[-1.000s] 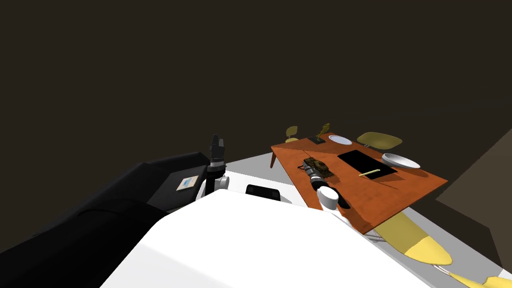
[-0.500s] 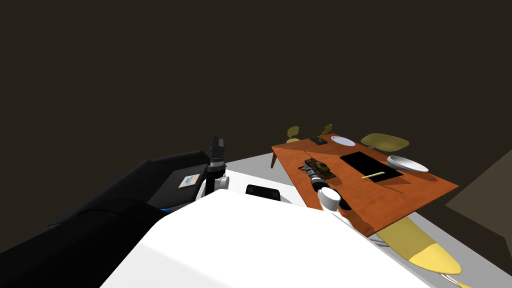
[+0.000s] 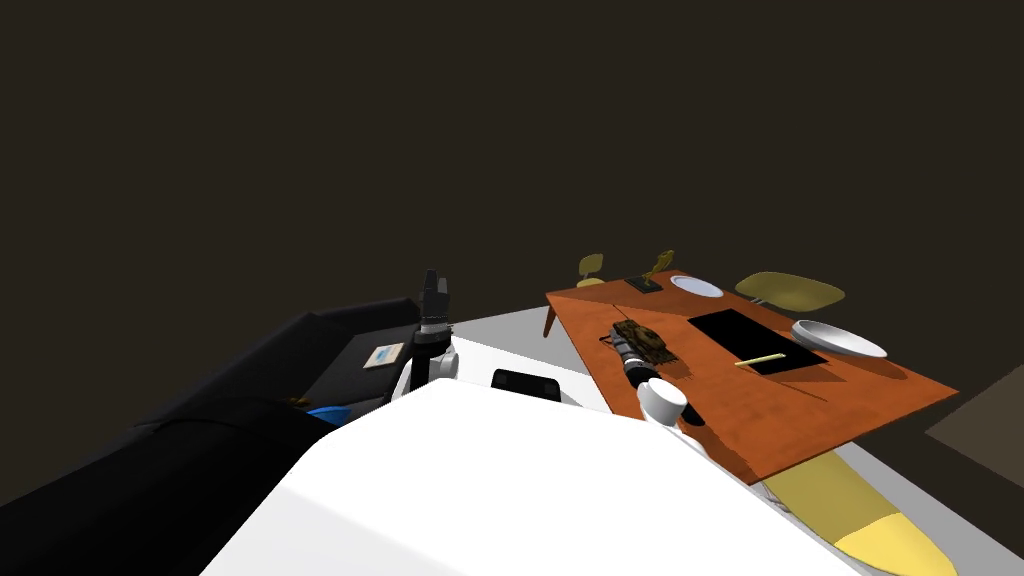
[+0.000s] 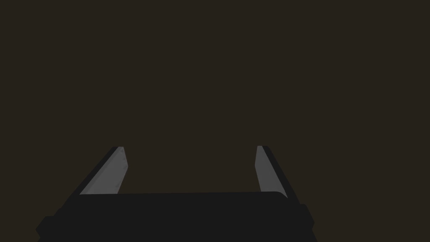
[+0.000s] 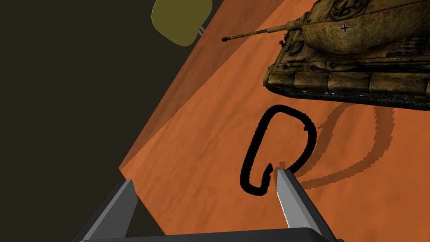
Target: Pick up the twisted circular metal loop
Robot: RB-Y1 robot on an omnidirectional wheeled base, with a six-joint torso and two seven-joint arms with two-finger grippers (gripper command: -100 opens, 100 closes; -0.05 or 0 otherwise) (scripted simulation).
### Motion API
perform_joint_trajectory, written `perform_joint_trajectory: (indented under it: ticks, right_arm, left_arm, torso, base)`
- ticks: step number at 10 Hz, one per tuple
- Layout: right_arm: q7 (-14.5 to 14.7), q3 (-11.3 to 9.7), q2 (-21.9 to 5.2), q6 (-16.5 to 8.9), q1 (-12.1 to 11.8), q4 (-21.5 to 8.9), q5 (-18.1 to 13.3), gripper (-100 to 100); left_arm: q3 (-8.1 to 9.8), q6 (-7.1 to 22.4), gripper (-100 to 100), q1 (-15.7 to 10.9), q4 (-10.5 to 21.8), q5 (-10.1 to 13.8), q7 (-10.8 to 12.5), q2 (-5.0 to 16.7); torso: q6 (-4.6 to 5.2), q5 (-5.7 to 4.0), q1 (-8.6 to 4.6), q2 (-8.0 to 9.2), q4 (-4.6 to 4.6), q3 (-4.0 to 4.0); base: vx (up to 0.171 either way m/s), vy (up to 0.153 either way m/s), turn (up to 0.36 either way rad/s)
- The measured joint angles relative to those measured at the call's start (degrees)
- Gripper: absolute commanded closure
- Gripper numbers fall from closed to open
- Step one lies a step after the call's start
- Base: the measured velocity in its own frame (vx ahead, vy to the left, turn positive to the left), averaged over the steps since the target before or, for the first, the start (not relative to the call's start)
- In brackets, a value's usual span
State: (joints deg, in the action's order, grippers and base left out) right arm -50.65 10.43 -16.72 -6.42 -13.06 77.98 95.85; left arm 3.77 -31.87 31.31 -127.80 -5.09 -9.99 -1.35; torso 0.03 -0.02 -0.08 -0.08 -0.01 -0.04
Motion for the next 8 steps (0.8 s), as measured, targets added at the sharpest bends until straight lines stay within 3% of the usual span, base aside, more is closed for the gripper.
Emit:
perform_joint_trajectory:
  ticks: [5, 8]
  right_arm:
    - [-5.3, -0.4, -2.3, -1.2, -0.1, -3.4, 6.1, -100]
    - [-7.0, 0.5, -2.7, -2.7, 0.2, -6.2, 10.4, -100]
  left_arm:
    - [0.0, 0.0, 0, 0.0, 0.0, 0.0, 0.0, 0.0]
    - [0.01, 0.0, 0, 0.0, 0.0, 0.0, 0.0, 0.0]
  torso:
    - [0.02, -0.02, -0.1, -0.02, 0.0, -0.01]
    - [0.03, -0.02, -0.07, -0.03, -0.01, -0.02]
  base:
    - [0.003, -0.03, 0.084]
    - [0.007, -0.034, 0.099]
